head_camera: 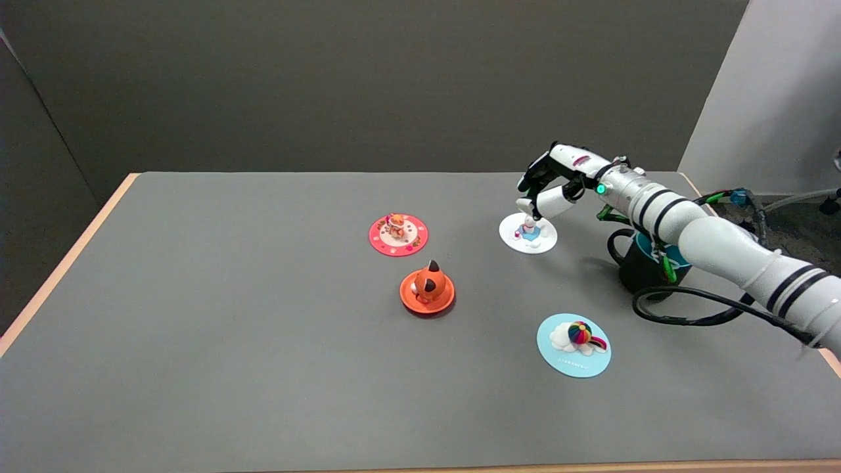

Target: Pick up the white cup lid.

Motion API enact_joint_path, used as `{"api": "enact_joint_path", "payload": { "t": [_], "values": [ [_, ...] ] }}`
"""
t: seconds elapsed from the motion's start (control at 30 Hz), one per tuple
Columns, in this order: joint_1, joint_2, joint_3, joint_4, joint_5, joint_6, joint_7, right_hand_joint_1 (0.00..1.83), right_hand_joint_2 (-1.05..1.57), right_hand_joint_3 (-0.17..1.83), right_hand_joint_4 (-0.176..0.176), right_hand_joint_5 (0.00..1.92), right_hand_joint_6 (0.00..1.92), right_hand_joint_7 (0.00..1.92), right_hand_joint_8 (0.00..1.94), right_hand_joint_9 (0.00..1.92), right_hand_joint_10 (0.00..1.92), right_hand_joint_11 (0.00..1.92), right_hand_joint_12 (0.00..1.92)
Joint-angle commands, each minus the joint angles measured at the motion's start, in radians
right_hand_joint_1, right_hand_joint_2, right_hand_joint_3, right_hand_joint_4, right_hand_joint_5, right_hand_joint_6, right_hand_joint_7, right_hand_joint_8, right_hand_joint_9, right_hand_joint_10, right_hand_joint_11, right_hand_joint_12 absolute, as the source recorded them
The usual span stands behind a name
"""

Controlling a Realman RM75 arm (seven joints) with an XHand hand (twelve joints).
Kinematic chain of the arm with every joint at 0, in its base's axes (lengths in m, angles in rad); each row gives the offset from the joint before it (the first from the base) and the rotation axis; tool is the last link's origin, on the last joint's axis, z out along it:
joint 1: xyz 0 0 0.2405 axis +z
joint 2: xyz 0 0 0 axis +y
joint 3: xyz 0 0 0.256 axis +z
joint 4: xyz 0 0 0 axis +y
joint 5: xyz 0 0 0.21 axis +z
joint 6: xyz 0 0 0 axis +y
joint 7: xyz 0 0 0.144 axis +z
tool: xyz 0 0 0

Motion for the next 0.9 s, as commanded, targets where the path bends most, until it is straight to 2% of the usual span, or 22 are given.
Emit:
{"api": "enact_joint_path", "payload": {
  "t": [0.03, 0.23, 0.33, 0.4, 0.6, 0.77, 0.9],
  "values": [
    [0.104, -0.044, -0.091, 0.113, -0.002, 0.01, -0.082, 0.8, 0.66, 0.69, -0.176, 0.8, 0.32, 0.98, 0.38, 0.76, 0.36, 0.55, 0.35],
    [0.11, -0.044, -0.104, 0.147, -0.003, 0.0, -0.085, 0.79, 0.62, 0.7, -0.176, 0.76, 0.28, 0.94, 0.36, 0.73, 0.33, 0.53, 0.34],
    [0.124, -0.044, -0.125, 0.161, -0.003, -0.01, -0.132, 0.81, 0.55, 0.79, -0.176, 0.74, 0.22, 0.91, 0.33, 0.72, 0.3, 0.5, 0.36],
    [0.133, -0.045, -0.137, 0.166, -0.003, -0.02, -0.169, 0.8, 0.58, 0.73, -0.176, 0.71, 0.24, 0.89, 0.33, 0.71, 0.29, 0.51, 0.32],
    [0.165, -0.049, -0.176, 0.179, 0.002, -0.025, -0.221, 0.81, 0.51, 0.82, -0.176, 0.69, 0.19, 0.86, 0.29, 0.7, 0.26, 0.46, 0.35],
    [0.212, -0.051, -0.224, 0.19, -0.009, -0.059, -0.308, 0.81, 0.51, 0.82, -0.176, 0.69, 0.19, 0.85, 0.29, 0.7, 0.25, 0.46, 0.34],
    [0.216, -0.051, -0.237, 0.196, -0.004, -0.053, -0.31, 0.81, 0.51, 0.82, -0.176, 0.69, 0.19, 0.85, 0.29, 0.7, 0.25, 0.46, 0.34]
  ]
}}
